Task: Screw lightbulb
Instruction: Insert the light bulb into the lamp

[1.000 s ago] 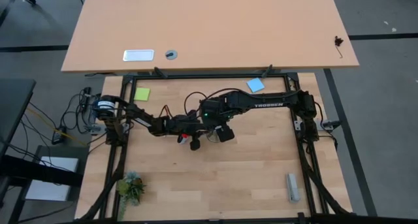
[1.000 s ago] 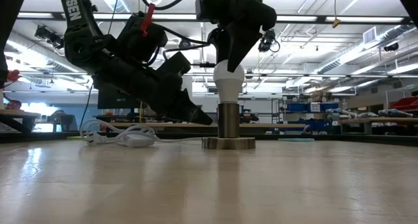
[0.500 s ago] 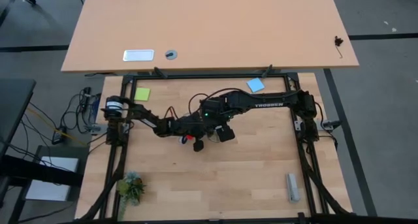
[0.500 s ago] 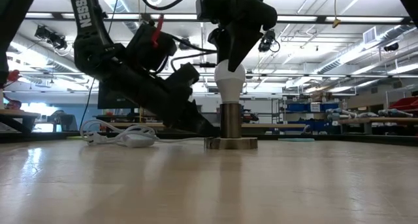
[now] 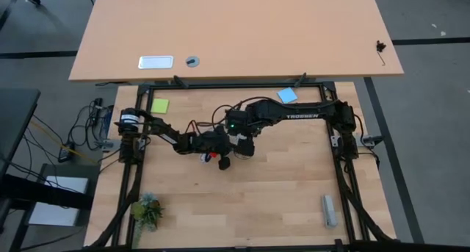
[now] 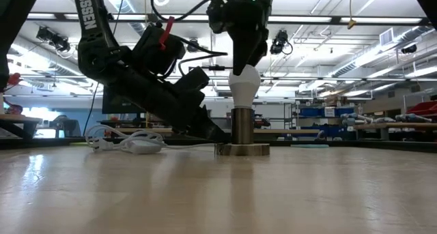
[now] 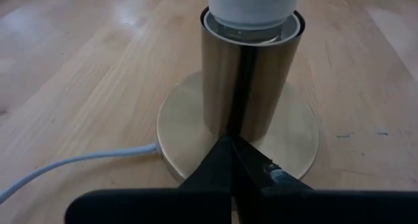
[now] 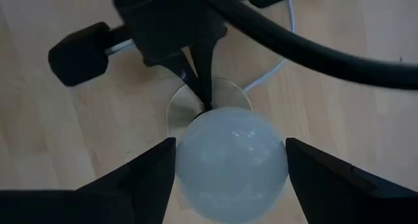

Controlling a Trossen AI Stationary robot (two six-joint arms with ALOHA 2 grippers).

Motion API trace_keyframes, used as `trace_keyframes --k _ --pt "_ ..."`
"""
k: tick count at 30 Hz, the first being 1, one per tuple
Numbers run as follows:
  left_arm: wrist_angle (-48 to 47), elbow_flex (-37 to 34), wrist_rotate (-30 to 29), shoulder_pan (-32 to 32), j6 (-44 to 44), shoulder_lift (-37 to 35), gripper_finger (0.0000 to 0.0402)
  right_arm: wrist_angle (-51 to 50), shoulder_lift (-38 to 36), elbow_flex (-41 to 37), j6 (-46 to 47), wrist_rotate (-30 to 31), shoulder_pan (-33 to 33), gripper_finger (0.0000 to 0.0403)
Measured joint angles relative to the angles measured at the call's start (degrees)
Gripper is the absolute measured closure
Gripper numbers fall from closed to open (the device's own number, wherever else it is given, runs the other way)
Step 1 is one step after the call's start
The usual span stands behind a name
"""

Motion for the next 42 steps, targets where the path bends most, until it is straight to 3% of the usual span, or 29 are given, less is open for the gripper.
trace_keyframes --k 15,24,27,42 --pt "-0.17 -0.11 0.09 0.00 -0.02 0.02 0.0401 1.49 -0.63 3.67 -13.79 3.55 2.12 0.0077" --pt "-0.32 -0.11 0.77 0.02 0.00 0.04 0.0401 -2.78 -0.58 5.16 -35.75 -0.36 1.23 0.0075" --pt "-0.33 -0.11 0.79 0.02 0.04 0.04 0.0401 -3.10 -0.52 5.16 -38.10 -3.63 -0.05 0.0079" --pt "-0.26 -0.15 1.07 0.02 0.04 0.07 0.0401 -1.49 -0.35 0.63 -39.46 -4.04 -1.51 0.0094"
